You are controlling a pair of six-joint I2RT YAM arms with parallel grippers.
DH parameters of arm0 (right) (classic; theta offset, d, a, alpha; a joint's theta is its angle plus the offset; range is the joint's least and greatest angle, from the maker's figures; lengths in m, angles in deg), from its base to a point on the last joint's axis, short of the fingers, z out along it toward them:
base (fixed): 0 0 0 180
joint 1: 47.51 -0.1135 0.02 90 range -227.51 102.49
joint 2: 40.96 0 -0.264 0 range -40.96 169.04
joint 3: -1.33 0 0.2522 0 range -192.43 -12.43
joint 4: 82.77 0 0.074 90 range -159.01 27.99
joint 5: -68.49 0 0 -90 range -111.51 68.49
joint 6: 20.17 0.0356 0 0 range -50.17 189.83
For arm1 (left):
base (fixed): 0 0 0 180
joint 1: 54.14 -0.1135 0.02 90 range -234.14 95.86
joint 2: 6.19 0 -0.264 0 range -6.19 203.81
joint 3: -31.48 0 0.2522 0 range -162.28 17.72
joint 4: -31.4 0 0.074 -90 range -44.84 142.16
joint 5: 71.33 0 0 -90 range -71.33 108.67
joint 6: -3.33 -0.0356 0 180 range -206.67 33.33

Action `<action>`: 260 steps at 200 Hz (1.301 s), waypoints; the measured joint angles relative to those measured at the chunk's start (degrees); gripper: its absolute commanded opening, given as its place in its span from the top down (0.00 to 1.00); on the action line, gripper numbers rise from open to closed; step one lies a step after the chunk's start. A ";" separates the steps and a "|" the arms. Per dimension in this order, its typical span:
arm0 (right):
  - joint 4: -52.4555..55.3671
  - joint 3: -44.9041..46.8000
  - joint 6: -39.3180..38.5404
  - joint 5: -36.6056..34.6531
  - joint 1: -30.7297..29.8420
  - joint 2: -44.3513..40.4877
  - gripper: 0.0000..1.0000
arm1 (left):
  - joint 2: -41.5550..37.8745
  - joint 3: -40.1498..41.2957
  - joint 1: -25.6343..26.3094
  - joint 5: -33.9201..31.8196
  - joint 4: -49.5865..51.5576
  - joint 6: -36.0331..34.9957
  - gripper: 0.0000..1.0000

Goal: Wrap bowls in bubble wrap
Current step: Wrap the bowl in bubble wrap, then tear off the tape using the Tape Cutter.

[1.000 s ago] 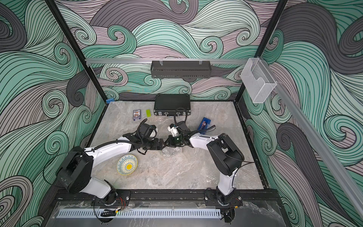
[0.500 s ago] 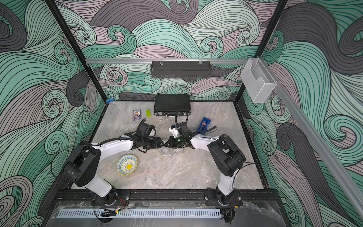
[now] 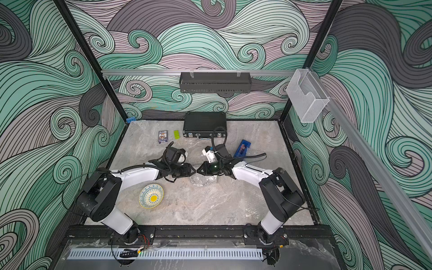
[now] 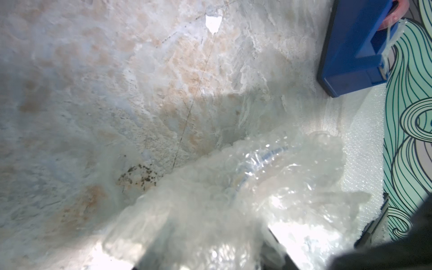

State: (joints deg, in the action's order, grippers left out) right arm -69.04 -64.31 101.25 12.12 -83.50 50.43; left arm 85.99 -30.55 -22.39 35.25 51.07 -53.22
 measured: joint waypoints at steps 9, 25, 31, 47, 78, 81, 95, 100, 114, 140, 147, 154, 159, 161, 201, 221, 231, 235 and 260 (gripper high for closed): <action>1.11 0.09 -0.57 -0.98 0.11 -1.95 0.73 | 0.00 0.28 -0.02 0.02 -0.37 -0.04 0.50; 2.86 0.33 -1.90 -3.17 0.96 -5.44 0.63 | 0.00 0.81 -0.11 0.33 -0.81 -0.24 0.51; 3.61 0.46 -2.29 -4.00 1.77 -6.95 0.61 | 0.00 0.81 -0.13 0.46 -0.85 -0.33 0.51; 4.79 0.85 -2.71 -5.40 4.87 -10.03 0.50 | 0.00 0.81 -0.13 0.72 -1.09 -0.48 0.51; 5.35 1.09 -1.01 -6.88 15.47 -13.25 0.44 | 0.00 0.81 -0.13 1.11 -1.20 -0.68 0.51; 5.35 1.11 -0.79 -6.86 16.35 -13.25 0.44 | 0.00 0.81 -0.13 1.14 -1.22 -0.70 0.51; 5.33 1.09 0.90 -6.56 20.94 -12.59 0.46 | 0.00 0.81 -0.13 1.22 -1.22 -0.83 0.51; 5.31 1.09 1.53 -6.45 22.27 -12.13 0.46 | 0.00 0.81 -0.13 1.25 -1.22 -0.85 0.51; 5.16 1.09 3.23 -5.86 25.46 -10.23 0.46 | -0.02 0.81 -0.13 1.27 -1.20 -0.94 0.51; 4.09 1.09 6.08 -4.37 30.08 -5.70 0.46 | -0.02 0.81 -0.13 1.27 -1.20 -1.05 0.51; 3.78 1.09 6.75 -3.91 30.99 -4.48 0.45 | -0.02 0.81 -0.13 1.27 -1.20 -1.09 0.51; 3.58 1.09 7.21 -3.65 31.76 -3.56 0.45 | -0.02 0.81 -0.13 1.27 -1.20 -1.11 0.51; 3.43 1.09 7.67 -3.56 32.33 -2.93 0.45 | -0.02 0.81 -0.13 1.27 -1.20 -1.16 0.51; 3.43 1.09 7.76 -3.54 32.44 -2.80 0.45 | -0.02 0.81 -0.13 1.27 -1.20 -1.18 0.51; 1.66 1.09 9.68 -2.67 34.91 -0.59 0.45 | -0.04 0.81 -0.13 1.27 -1.18 -1.51 0.51; 1.05 1.09 9.81 -2.60 35.45 0.17 0.45 | -0.15 0.81 -0.13 1.27 -1.14 -1.60 0.51; 1.05 1.09 9.81 -2.64 35.65 0.31 0.45 | -0.17 0.81 -0.13 1.27 -1.11 -1.73 0.51; 1.05 1.09 9.81 -2.67 35.71 0.35 0.45 | -0.17 0.81 -0.13 1.27 -1.09 -1.75 0.51; 0.59 1.05 9.81 -2.62 35.95 0.83 0.45 | -0.17 0.81 -0.13 1.27 -1.07 -1.90 0.51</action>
State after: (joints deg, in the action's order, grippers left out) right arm -68.45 -63.26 111.07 9.50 -47.54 51.26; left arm 85.82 -29.74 -22.53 36.51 50.00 -55.12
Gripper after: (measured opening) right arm 0.551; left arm 0.492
